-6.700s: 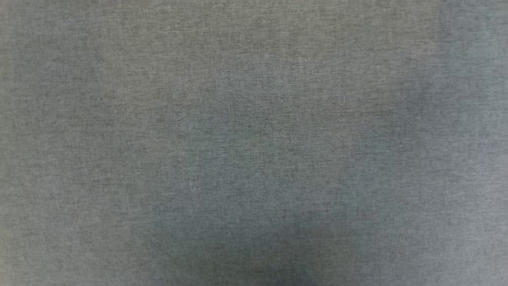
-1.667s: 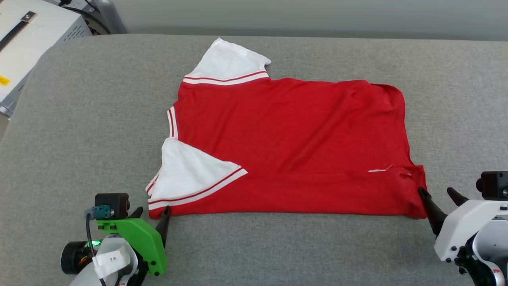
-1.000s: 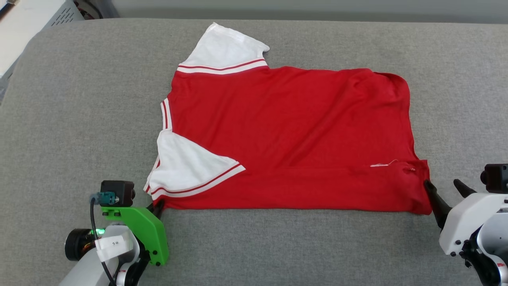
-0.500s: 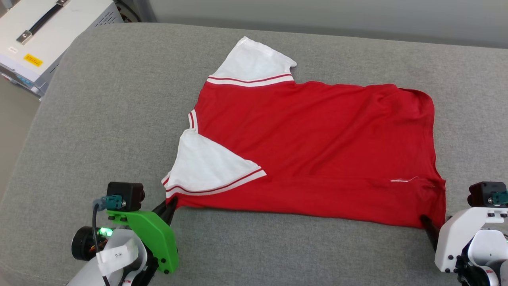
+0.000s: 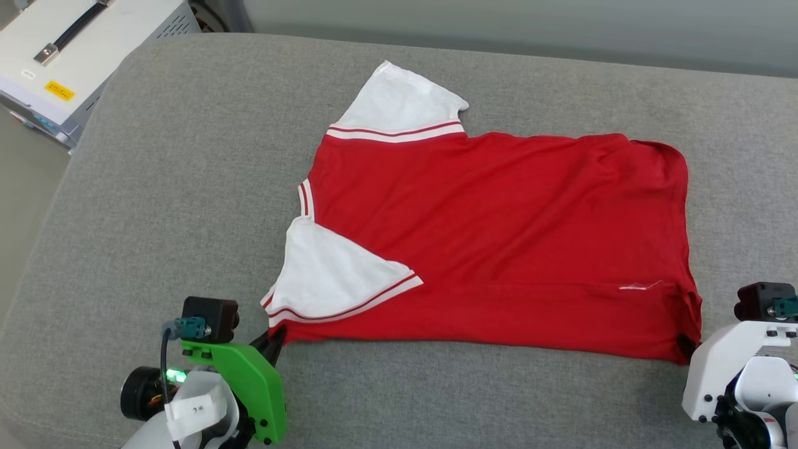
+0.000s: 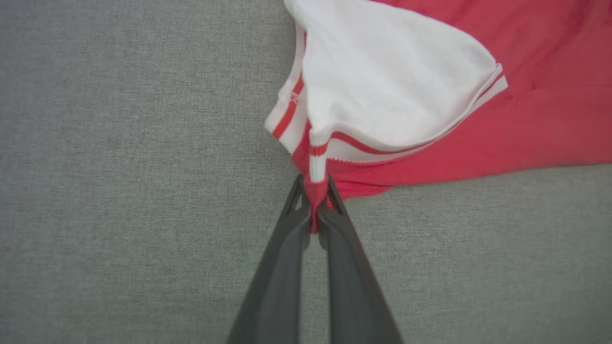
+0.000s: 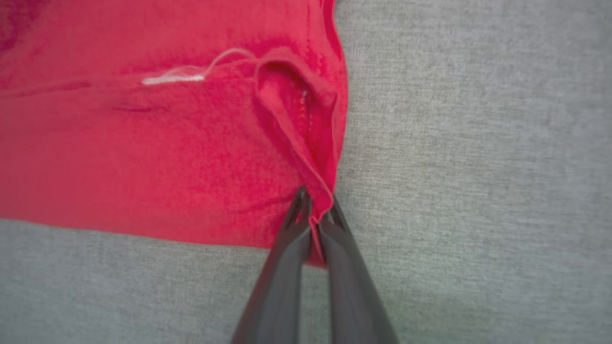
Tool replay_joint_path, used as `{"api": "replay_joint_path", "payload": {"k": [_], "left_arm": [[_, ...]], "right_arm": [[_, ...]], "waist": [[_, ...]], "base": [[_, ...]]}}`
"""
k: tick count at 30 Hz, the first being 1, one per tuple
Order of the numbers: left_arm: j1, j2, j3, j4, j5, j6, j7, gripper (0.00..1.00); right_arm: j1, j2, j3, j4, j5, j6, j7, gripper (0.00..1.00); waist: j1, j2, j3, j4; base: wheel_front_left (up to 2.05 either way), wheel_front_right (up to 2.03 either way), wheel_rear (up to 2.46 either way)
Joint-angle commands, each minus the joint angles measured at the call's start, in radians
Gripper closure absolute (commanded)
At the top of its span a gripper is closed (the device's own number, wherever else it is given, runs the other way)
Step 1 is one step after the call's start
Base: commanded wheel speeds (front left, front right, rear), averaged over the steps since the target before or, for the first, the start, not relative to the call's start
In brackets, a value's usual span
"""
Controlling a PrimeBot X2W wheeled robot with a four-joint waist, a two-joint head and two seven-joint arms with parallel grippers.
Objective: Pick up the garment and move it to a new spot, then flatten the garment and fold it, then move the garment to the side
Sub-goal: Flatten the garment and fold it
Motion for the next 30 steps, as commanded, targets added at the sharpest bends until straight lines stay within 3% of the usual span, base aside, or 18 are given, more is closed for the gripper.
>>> {"api": "replay_joint_path", "payload": {"k": [1,9,20,30], "left_arm": [[0.021,0.005,-0.003,0.008,0.003,-0.001,0.0,1.0],[0.054,0.008,-0.022,0.029,0.002,-0.002,0.002,1.0],[0.163,0.054,-0.057,-0.006,-0.026,0.014,0.071,1.0],[0.191,0.052,-0.081,-0.007,-0.033,0.017,0.088,1.0]], "right_arm": [[0.022,0.005,-0.007,0.016,0.01,-0.008,0.015,1.0],[0.113,0.023,-0.065,-0.08,0.045,-0.008,0.085,1.0],[0.281,0.071,-0.076,-0.256,0.118,-0.008,0.224,1.0],[0.317,0.08,-0.073,-0.235,0.103,-0.008,0.24,1.0]], "waist": [[0.0,0.0105,-0.015,-0.006],[0.0,0.0105,-0.087,-0.023],[0.0,0.0105,-0.154,-0.028],[0.0,0.0105,-0.159,-0.03]], "base": [[0.0,0.0,0.0],[0.0,0.0,0.0],[0.0,0.0,0.0],[0.0,0.0,0.0]]}}
